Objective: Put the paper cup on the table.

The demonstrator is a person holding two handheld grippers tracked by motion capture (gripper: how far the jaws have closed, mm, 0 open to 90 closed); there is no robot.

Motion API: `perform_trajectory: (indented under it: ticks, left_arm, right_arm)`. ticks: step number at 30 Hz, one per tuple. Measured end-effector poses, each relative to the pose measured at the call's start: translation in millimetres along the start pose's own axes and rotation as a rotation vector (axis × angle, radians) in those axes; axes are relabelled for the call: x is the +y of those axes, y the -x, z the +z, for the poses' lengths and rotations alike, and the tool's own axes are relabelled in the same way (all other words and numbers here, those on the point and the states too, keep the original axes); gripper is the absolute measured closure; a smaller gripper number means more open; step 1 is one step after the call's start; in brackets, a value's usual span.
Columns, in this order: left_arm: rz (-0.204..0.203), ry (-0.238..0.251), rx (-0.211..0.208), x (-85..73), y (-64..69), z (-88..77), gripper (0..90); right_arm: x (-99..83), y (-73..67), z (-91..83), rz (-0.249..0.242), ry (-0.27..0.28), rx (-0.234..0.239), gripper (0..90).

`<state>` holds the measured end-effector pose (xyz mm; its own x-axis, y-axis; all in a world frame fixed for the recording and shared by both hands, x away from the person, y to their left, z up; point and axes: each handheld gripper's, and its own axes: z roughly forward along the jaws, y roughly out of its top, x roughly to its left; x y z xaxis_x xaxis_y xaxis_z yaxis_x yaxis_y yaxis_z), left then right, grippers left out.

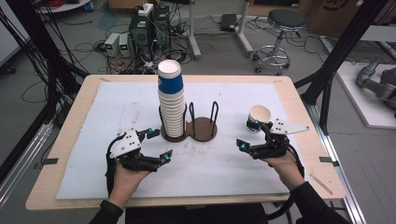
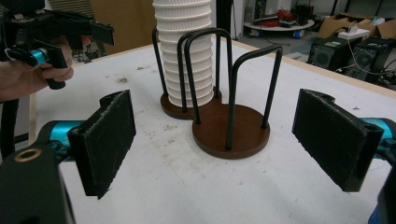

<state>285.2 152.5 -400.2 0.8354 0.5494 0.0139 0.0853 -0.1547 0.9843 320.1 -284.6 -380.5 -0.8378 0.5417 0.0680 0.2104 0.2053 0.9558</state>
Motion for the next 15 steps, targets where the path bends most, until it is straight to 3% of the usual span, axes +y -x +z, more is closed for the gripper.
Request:
perform_trajectory:
  ticks: [15]
  left_arm:
    - [-0.001, -0.002, 0.001, -0.2, -0.2, 0.5, 15.5]
  right_arm:
    - [-1.2, 0.8, 0.4, 0.005, -0.005, 0.001, 13.5]
